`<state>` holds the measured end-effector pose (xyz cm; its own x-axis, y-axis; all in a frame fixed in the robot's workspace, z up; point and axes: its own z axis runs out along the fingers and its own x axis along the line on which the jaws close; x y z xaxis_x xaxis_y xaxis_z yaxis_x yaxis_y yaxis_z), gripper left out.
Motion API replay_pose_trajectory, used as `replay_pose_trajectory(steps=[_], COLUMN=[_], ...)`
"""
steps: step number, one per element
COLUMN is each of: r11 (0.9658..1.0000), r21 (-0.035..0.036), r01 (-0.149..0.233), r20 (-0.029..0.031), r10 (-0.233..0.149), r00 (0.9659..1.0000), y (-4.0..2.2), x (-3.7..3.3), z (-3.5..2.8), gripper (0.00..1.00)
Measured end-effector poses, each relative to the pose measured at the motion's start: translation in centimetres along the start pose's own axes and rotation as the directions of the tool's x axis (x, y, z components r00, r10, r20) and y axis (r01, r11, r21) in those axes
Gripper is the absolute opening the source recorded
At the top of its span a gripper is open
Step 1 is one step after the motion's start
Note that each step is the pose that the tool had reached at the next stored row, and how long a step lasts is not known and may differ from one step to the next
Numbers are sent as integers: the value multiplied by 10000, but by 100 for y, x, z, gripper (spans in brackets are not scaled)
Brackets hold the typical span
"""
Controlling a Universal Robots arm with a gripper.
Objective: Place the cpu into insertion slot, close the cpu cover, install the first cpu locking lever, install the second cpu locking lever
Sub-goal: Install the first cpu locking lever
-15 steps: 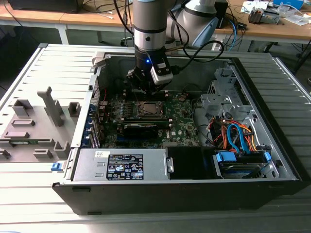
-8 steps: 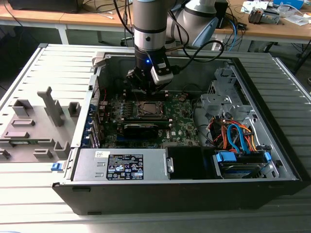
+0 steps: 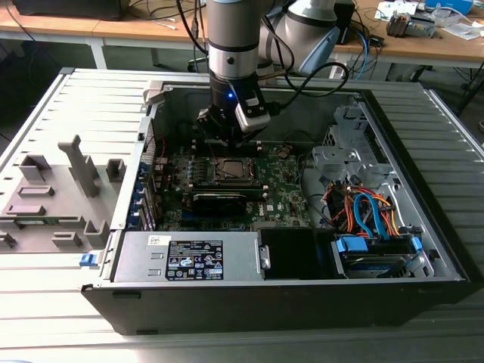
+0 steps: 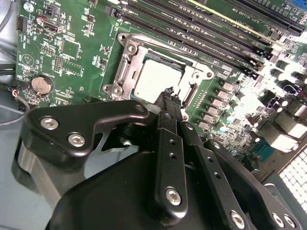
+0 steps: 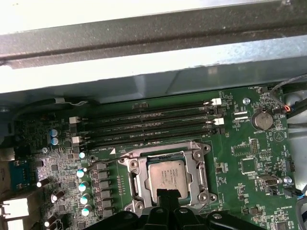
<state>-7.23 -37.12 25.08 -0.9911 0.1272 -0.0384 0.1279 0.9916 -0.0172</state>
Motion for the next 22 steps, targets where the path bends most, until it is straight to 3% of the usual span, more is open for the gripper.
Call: replay_pose_trajectory(steps=[22], r11=[9994], r21=[-14], r01=[355], r20=[6], r10=[-355], r00=[9994], y=[0], x=[0], z=[0], gripper=[11])
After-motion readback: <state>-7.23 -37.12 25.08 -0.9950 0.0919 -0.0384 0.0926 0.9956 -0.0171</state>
